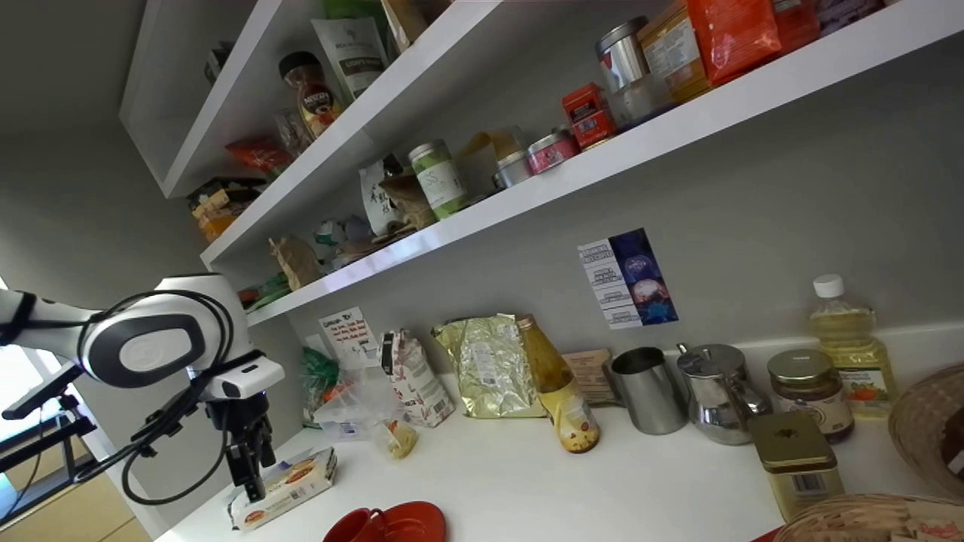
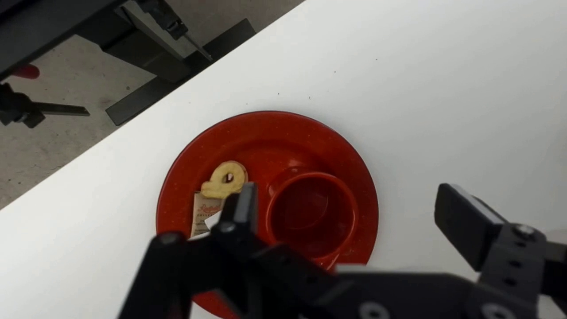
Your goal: Remove the red cup from the plate
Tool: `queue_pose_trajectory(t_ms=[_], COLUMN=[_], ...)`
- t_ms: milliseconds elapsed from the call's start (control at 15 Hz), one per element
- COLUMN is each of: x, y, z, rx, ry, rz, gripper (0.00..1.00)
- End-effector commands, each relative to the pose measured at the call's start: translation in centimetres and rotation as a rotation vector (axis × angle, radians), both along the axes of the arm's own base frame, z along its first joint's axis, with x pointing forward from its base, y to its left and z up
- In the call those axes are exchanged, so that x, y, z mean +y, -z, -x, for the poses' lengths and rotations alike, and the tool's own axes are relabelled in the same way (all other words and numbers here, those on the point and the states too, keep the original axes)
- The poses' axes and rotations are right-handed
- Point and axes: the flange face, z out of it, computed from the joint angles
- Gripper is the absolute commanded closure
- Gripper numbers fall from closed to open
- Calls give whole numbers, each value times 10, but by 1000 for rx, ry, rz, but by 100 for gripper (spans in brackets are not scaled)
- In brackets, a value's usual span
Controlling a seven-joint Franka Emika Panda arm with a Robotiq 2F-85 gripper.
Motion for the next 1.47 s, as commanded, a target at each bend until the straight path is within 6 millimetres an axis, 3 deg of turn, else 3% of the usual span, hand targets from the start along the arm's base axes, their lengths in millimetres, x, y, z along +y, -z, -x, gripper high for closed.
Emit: queue_pose_trajectory(t_ms=[0,667,1400], x=[2,-3,-10], y=[13,83,112], z=[-22,-20,-25], rx=[50,193,224], ry=[28,52,243], rz=[-6,-7,54], gripper=[0,0,0])
